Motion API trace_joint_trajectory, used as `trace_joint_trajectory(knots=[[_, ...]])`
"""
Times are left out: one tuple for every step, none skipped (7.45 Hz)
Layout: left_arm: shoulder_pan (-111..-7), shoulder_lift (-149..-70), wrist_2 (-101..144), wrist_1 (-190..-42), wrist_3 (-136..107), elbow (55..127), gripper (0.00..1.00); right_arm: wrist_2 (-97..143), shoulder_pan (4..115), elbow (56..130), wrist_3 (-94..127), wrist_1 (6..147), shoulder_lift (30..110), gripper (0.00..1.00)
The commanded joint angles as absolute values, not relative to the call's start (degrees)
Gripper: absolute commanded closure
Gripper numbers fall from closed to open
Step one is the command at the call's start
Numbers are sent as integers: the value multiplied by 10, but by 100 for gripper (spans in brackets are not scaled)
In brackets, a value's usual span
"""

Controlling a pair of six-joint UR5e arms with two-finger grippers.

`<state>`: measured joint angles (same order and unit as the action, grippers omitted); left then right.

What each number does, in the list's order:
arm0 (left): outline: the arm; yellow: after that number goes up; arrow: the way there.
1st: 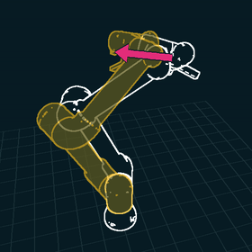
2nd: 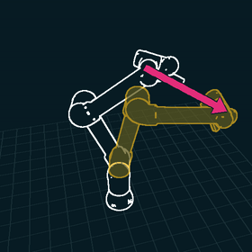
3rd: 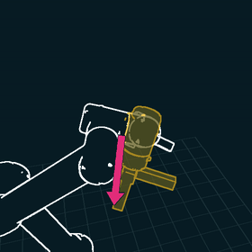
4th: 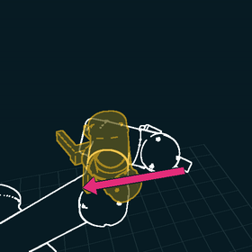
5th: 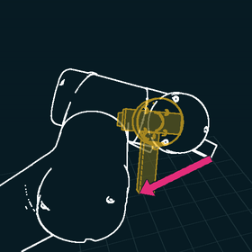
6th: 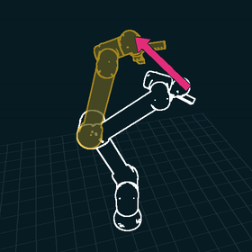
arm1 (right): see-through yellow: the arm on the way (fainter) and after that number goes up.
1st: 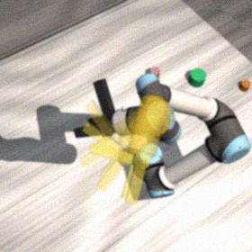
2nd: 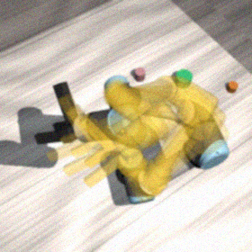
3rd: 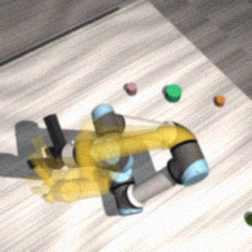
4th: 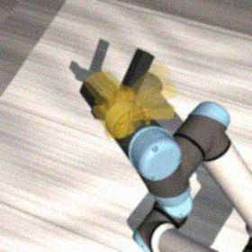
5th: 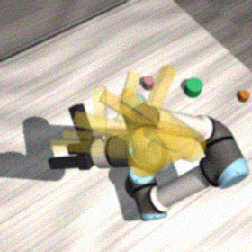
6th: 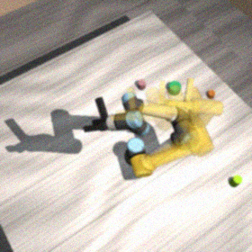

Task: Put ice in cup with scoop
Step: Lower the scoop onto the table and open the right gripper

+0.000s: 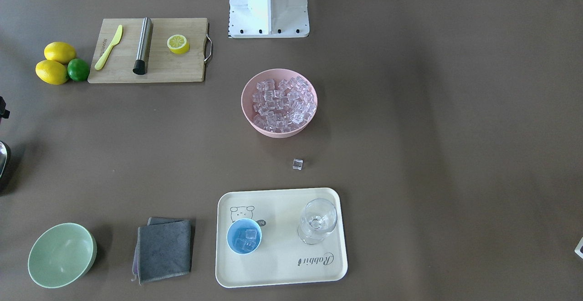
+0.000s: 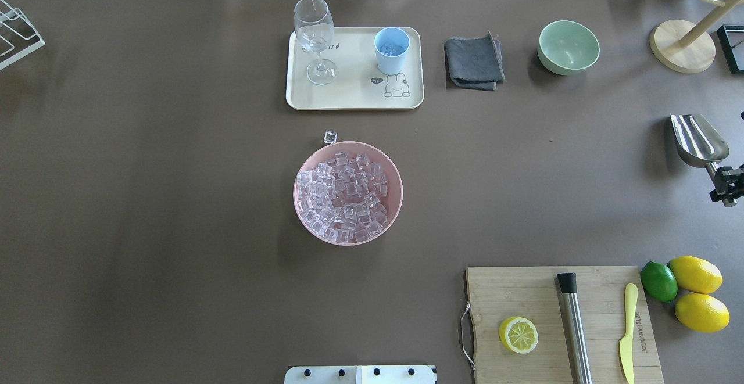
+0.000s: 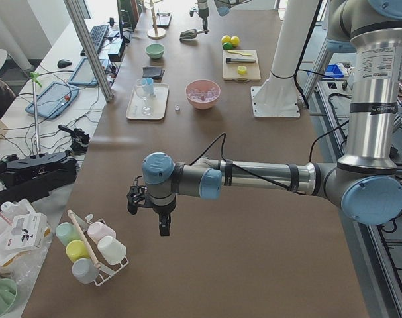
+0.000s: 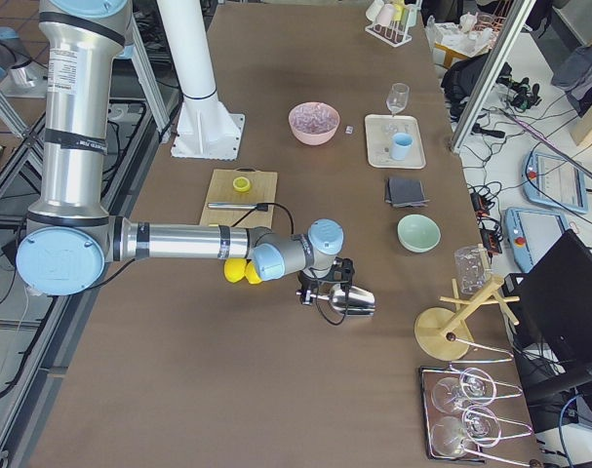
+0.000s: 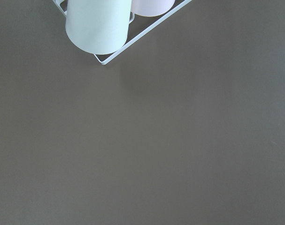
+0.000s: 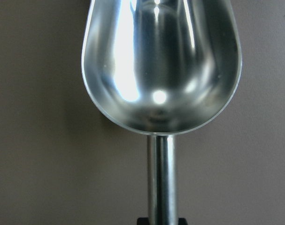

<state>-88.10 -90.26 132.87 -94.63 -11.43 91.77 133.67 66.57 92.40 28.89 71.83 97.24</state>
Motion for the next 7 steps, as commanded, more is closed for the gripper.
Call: trace_joint_trajectory(knots=[[-882,-903,1329,-946,-114,918,1,1340,665,925,290,719,965,24],[-882,-903,1329,-946,-114,918,1,1340,666,928,290,717,965,1],[-882,-903,1329,-946,-114,918,1,1343,668,936,289,717,966,1],[-882,-903,1329,-946,-114,920,1,1346,680,955,285,722,970,1],[-882,-903,1329,-946,-114,920,1,1358,709,972,273,723,976,1],[-881,-903,1329,-946,-114,920,1,1369,745,996,218,767,983,1],[-882,-903,1329,-945,-114,920,1,1369,790,1025,125,870,978,1]])
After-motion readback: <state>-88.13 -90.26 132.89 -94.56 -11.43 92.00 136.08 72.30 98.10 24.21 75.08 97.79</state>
